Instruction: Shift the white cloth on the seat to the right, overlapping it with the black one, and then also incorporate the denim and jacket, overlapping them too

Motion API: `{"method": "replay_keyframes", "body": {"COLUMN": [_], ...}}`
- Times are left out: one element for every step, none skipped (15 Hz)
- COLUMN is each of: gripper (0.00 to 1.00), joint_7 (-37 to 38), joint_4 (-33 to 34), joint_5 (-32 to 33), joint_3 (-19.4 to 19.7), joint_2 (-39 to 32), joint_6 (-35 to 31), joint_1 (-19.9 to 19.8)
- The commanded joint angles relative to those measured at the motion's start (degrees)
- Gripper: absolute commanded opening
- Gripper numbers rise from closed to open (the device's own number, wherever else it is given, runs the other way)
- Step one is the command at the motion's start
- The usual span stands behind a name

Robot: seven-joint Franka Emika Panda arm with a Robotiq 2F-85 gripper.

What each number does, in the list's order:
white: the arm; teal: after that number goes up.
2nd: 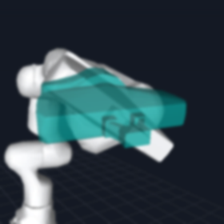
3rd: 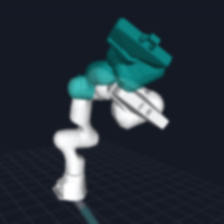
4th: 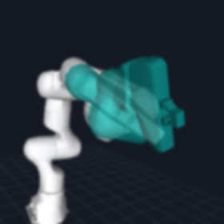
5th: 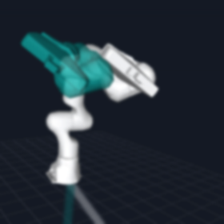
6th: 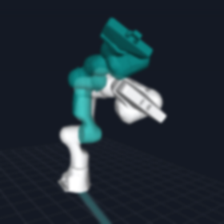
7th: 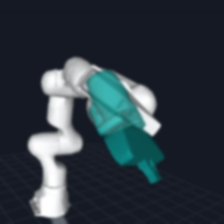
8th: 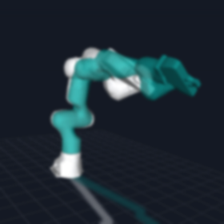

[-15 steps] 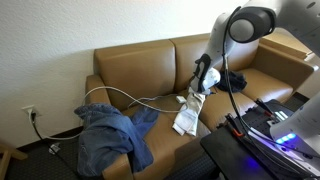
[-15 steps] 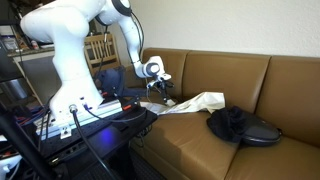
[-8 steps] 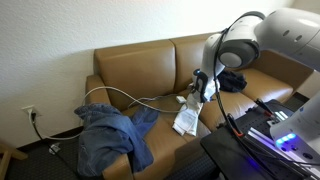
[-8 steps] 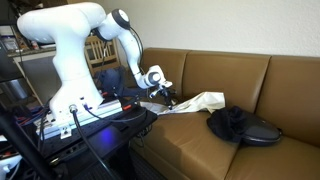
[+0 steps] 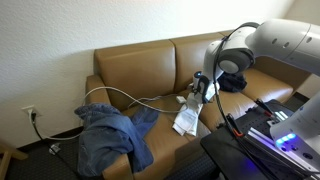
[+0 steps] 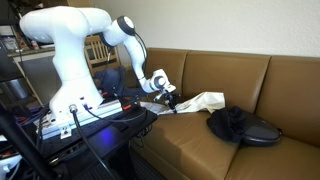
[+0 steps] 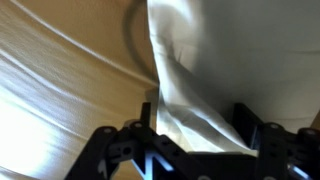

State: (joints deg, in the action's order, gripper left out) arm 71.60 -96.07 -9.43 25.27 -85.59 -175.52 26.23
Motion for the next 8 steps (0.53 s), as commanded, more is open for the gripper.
{"method": "replay_keyframes", "body": {"gripper": [0.52, 0.46, 0.38, 0.32, 0.24, 0.18, 0.11, 0.05], "joint_7": [4.27, 5.33, 6.58, 7.30, 7.75, 8.26, 8.29, 8.07], "joint_4": [2.15, 2.39, 2.51, 2.86, 3.50, 3.78, 3.80, 4.20], "joint_5": [4.61, 5.94, 7.09, 8.04, 8.78, 9.39, 10.10, 10.53], "joint_3": [-1.43, -1.68, -2.12, -2.81, -3.69, -4.48, -5.48, -6.65], "joint_2": [0.00, 0.01, 0.01, 0.04, 0.09, 0.23, 0.55, 0.95], "joint_6": [0.21, 0.31, 0.88, 1.32, 1.91, 2.26, 2.29, 2.45], "joint_1": [-4.06, -5.13, -6.19, -7.65, -9.35, -10.55, -12.28, -13.95]}}
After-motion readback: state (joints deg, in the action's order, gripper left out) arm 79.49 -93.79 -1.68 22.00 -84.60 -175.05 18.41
